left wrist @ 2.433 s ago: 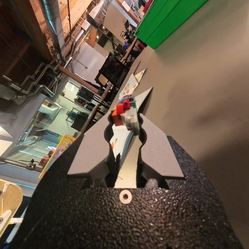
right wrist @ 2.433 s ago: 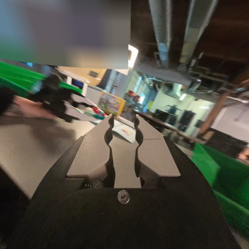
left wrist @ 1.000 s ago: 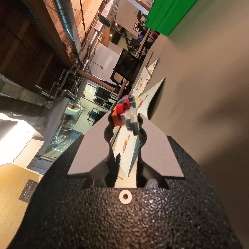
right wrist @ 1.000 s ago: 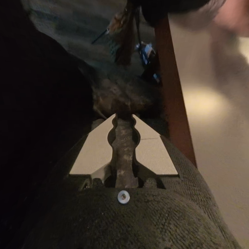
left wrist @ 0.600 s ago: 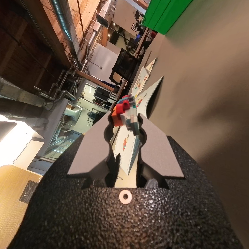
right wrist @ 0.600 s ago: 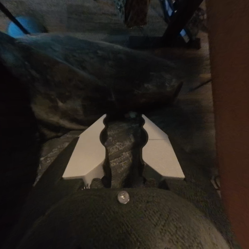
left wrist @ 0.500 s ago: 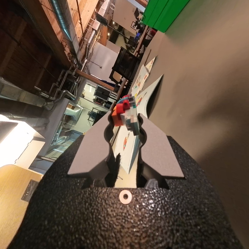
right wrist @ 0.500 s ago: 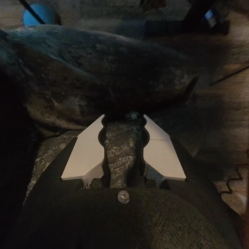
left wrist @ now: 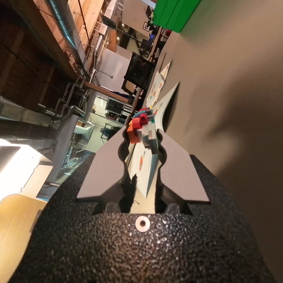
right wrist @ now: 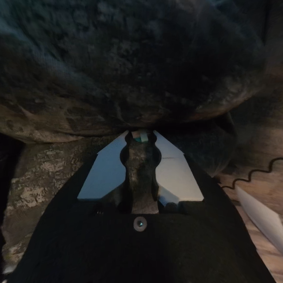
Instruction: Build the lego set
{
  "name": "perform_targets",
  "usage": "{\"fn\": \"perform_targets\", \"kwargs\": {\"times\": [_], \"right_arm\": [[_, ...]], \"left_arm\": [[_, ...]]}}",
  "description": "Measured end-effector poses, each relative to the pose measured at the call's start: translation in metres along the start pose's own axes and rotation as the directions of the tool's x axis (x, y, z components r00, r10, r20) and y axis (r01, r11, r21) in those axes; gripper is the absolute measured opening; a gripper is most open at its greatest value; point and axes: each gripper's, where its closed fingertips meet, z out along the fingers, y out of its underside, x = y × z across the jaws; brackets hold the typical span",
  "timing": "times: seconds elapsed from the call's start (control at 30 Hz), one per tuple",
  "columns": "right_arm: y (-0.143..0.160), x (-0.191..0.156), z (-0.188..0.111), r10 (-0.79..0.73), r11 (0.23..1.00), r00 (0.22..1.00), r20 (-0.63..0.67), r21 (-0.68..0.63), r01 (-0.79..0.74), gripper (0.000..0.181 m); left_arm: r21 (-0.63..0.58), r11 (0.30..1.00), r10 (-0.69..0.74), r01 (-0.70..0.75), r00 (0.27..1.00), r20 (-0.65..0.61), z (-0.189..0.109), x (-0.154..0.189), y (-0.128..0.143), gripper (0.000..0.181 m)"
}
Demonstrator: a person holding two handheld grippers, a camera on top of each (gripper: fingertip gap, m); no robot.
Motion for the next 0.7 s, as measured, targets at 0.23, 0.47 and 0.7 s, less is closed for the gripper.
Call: {"fn": "perform_targets", "kwargs": {"times": [0.23, 0.47, 0.7], "right_arm": [[-0.008, 0.002, -0.04, 0.052, 0.95, 0.988, -0.145, 0.311, -0.004, 0.023], [-0.02, -0.004, -0.174, 0.186, 0.737, 0.93, -0.318, 0.671, 0.082, 0.024], [0.061, 0.131, -0.285, 0.013, 0.888, 0.486, -0.874, 0.234, 0.396, 0.023]], "left_arm": [[0.0, 0.999, -0.04, 0.04, 0.999, 0.019, -0.001, -0.006, 0.002, 0.033], [-0.012, 0.997, -0.082, 0.082, 0.995, 0.054, -0.004, -0.015, 0.006, 0.032], [-0.043, 0.998, -0.044, 0.046, 0.998, 0.039, -0.001, -0.009, 0.007, 0.032]]}}
